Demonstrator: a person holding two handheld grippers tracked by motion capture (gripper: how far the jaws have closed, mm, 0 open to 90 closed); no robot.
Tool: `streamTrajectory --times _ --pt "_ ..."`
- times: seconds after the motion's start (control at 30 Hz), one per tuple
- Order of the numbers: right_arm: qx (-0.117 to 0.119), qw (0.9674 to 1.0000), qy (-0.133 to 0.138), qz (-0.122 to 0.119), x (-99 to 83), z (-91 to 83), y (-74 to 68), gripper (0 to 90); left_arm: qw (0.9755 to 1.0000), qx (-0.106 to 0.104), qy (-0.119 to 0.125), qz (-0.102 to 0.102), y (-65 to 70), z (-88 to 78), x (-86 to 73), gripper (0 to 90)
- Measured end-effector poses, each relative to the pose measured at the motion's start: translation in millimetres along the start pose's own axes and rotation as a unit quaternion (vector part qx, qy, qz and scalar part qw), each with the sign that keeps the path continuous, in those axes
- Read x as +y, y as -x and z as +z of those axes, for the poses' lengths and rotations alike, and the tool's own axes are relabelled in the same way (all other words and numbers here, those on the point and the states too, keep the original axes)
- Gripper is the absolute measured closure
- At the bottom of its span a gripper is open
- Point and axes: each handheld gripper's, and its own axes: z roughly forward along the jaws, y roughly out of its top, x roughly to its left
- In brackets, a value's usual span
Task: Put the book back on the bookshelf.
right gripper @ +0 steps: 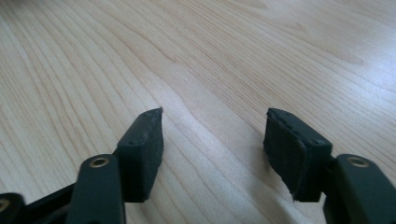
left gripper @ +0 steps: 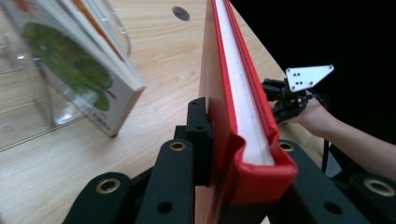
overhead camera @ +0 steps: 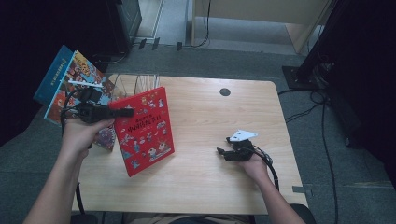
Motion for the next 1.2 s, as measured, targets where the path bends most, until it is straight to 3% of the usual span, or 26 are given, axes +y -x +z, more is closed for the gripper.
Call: streamTrajectory --times 0.23,0.33,0.43,0.73,1.03,1.2 --pt "0.0 1.0 -0.002 0.0 0.4 0.5 -0.4 32.1 0.9995 0.019 0.014 -0.018 -10.0 -21.9 -8.0 79.6" --pt "-0.017 0.9997 -0.005 0.017 0.0 0.5 -2.8 27.3 0.9988 0.034 0.021 -0.028 -16.3 -33.2 -11.3 79.5" --pt "-0.017 0.9997 -0.005 0.017 0.0 0.5 -2.8 27.3 0.9983 0.039 0.026 -0.033 -19.2 -38.2 -12.4 79.6" --pt "-0.017 0.9997 -0.006 0.018 0.1 0.5 -2.9 27.1 0.9947 0.073 0.046 -0.056 -37.3 -58.4 -14.2 79.6" --pt "-0.018 0.9997 -0.006 0.018 0.2 0.6 -3.0 26.9 0.9911 0.104 0.056 -0.063 -46.9 -69.7 -10.2 79.5" --pt "-0.018 0.9997 -0.005 0.017 0.6 1.2 -3.0 26.6 0.9902 0.108 0.056 -0.069 -51.9 -69.3 -7.5 79.6"
